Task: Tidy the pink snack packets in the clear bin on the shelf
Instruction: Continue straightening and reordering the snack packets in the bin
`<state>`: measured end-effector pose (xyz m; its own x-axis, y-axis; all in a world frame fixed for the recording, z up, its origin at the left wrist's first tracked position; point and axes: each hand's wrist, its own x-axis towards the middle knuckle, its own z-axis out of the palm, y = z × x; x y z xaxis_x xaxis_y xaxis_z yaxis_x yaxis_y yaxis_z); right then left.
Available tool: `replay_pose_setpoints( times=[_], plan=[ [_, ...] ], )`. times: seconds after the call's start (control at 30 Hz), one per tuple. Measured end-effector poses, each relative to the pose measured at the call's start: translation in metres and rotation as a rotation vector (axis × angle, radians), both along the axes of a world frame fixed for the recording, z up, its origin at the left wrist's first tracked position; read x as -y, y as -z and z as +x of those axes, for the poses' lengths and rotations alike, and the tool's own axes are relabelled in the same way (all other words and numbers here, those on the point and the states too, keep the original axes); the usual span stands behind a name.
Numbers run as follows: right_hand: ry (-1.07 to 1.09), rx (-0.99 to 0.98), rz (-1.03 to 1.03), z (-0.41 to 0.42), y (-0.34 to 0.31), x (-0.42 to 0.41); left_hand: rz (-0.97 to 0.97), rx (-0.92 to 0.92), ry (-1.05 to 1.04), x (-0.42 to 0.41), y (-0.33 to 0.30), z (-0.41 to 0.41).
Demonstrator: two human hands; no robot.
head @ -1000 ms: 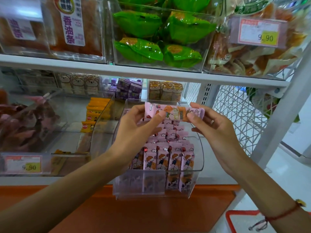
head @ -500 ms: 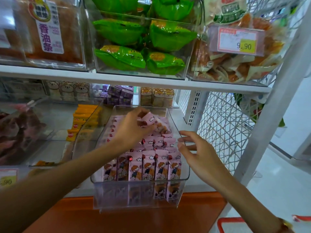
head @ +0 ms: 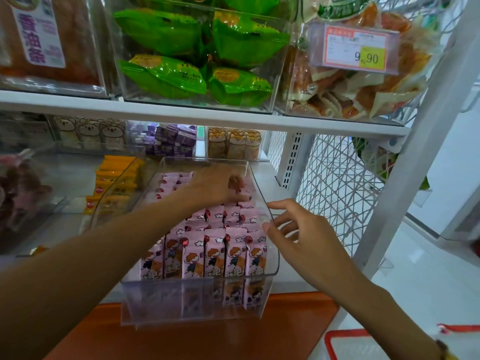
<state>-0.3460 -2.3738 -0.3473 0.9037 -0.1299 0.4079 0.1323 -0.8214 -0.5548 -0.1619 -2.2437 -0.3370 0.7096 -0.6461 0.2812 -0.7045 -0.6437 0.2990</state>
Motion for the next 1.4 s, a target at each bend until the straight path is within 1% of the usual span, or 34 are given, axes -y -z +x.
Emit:
replay_pose_setpoints(
  times=[0.03,0.1,0.17,0.27,0.3,0.4,0.47,0.53,0.6,0.67,0.73,0.8,0.87,0.97,1.03,1.13,1.23,1.33,1.4],
  plan=[
    [0.0,0.001,-0.006,0.0,0.001,0.0,0.051,-0.011,0.023,-0.002,0.003,0.002],
    [0.0,-0.005,-0.009,0.001,0.001,0.0,0.094,-0.076,0.065,-0.005,0.005,0.004],
    [-0.002,-0.017,-0.004,0.002,0.001,0.0,0.089,-0.076,0.08,-0.007,0.003,0.003],
    [0.001,-0.025,-0.007,0.002,0.001,-0.001,0.002,-0.047,0.084,-0.011,-0.003,-0.001],
    [0.004,-0.024,-0.009,0.002,0.0,-0.001,0.008,-0.047,0.108,-0.012,-0.006,-0.003],
    [0.021,-0.026,-0.022,0.001,-0.001,-0.001,0.118,-0.063,0.178,-0.011,-0.008,-0.014],
    [0.04,-0.014,-0.033,0.002,-0.002,-0.002,0.089,-0.065,0.158,-0.011,-0.009,-0.022],
    [0.062,0.011,-0.054,0.003,-0.005,-0.003,-0.052,-0.056,0.1,-0.011,-0.013,-0.033],
    [0.088,0.058,-0.08,0.004,-0.008,-0.006,-0.266,-0.047,0.023,-0.013,-0.019,-0.045],
    [0.106,0.132,-0.076,0.007,-0.012,-0.01,-0.493,-0.079,-0.016,-0.02,-0.024,-0.057],
    [0.091,0.197,-0.023,0.008,-0.016,-0.018,-0.719,-0.15,-0.002,-0.031,-0.026,-0.073],
    [0.011,0.192,0.061,0.009,-0.021,-0.031,-0.899,-0.166,0.017,-0.045,-0.028,-0.089],
    [-0.082,0.141,0.115,0.01,-0.022,-0.047,-1.024,-0.173,0.021,-0.06,-0.026,-0.103],
    [-0.19,0.069,0.124,0.013,-0.02,-0.067,-1.177,-0.228,0.026,-0.078,-0.021,-0.118],
    [-0.265,0.056,0.197,0.016,-0.021,-0.076,-1.234,-0.272,0.024,-0.086,-0.018,-0.122],
    [-0.299,0.036,0.429,0.022,-0.025,-0.082,-1.212,-0.301,0.036,-0.095,-0.013,-0.122],
    [-0.247,-0.06,0.727,0.028,-0.026,-0.081,-1.062,-0.264,0.004,-0.099,-0.006,-0.119],
    [-0.191,-0.106,0.834,0.031,-0.024,-0.082,-0.909,-0.247,0.02,-0.096,0.001,-0.122],
    [-0.169,-0.083,0.857,0.03,-0.023,-0.086,-0.872,-0.213,0.027,-0.094,0.004,-0.123]
  ],
)
